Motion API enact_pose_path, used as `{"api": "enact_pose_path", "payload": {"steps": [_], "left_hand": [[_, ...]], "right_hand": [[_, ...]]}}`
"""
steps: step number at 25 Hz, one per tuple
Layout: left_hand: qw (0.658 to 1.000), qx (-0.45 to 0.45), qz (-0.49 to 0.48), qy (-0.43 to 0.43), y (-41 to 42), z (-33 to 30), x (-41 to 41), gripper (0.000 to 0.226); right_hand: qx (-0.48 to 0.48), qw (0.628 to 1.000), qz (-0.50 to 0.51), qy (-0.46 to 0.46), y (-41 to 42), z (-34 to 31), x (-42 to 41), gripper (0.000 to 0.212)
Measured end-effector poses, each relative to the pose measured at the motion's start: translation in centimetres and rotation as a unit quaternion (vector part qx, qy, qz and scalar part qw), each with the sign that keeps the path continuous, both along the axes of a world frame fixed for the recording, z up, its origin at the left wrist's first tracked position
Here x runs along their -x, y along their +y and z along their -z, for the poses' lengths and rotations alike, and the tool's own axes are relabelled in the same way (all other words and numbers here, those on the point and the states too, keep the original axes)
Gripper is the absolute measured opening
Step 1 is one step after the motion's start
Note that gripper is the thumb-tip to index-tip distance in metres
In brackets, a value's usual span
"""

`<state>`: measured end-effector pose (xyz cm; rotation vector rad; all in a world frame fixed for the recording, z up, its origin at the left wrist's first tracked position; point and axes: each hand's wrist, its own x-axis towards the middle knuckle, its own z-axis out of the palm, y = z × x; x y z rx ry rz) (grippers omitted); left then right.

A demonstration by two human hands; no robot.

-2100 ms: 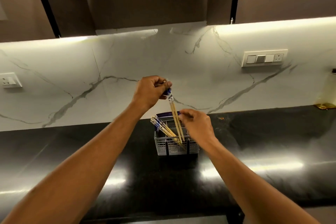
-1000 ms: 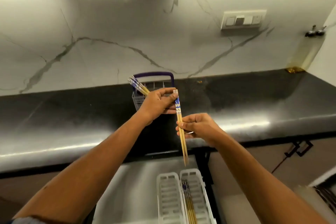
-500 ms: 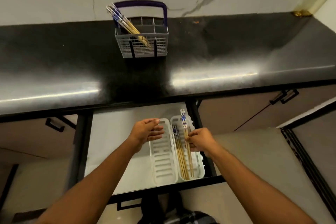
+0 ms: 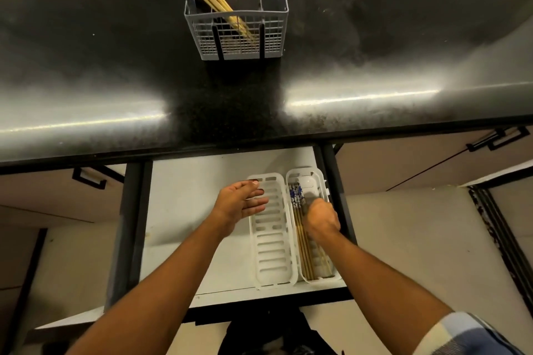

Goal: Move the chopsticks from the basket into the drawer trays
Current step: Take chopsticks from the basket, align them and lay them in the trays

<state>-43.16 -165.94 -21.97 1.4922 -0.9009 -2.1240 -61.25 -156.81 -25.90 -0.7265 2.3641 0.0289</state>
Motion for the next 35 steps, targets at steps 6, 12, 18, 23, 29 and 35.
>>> {"api": "enact_pose_path", "payload": {"steps": [6, 12, 18, 23, 29, 35], "left_hand": [[0.999, -0.023, -0.025, -0.002, -0.9, 0.8, -0.2, 0.029], [0.999, -0.02, -0.026, 0.016, -1.4, -0.2, 0.8, 0.026], [0.999, -0.022, -0.027, 0.016, -1.4, -0.1, 0.8, 0.026], [0.999, -0.023, -0.03, 0.019, -1.6, 0.1, 0.8, 0.026], [0.999, -0.012, -0.026, 0.025, -2.0, 0.0, 1.1, 0.028], [0.999, 0.003, -0.013, 0.029, -2.3, -0.4, 1.1, 0.03]], "right_hand": [[-0.017, 0.999, -0.028, 0.025, 0.0, 0.3, -0.6, 0.014], [-0.011, 0.998, -0.055, 0.037, 1.0, 0.2, -0.9, 0.017], [-0.004, 0.996, -0.08, 0.049, 1.6, 0.1, -1.0, 0.016], [-0.001, 0.996, -0.079, 0.045, 1.7, -0.1, -1.1, 0.015], [-0.003, 0.997, -0.077, 0.026, 1.8, 0.0, -0.7, 0.012], [-0.009, 0.995, -0.096, 0.03, 2.1, -0.3, -0.6, 0.014]]}}
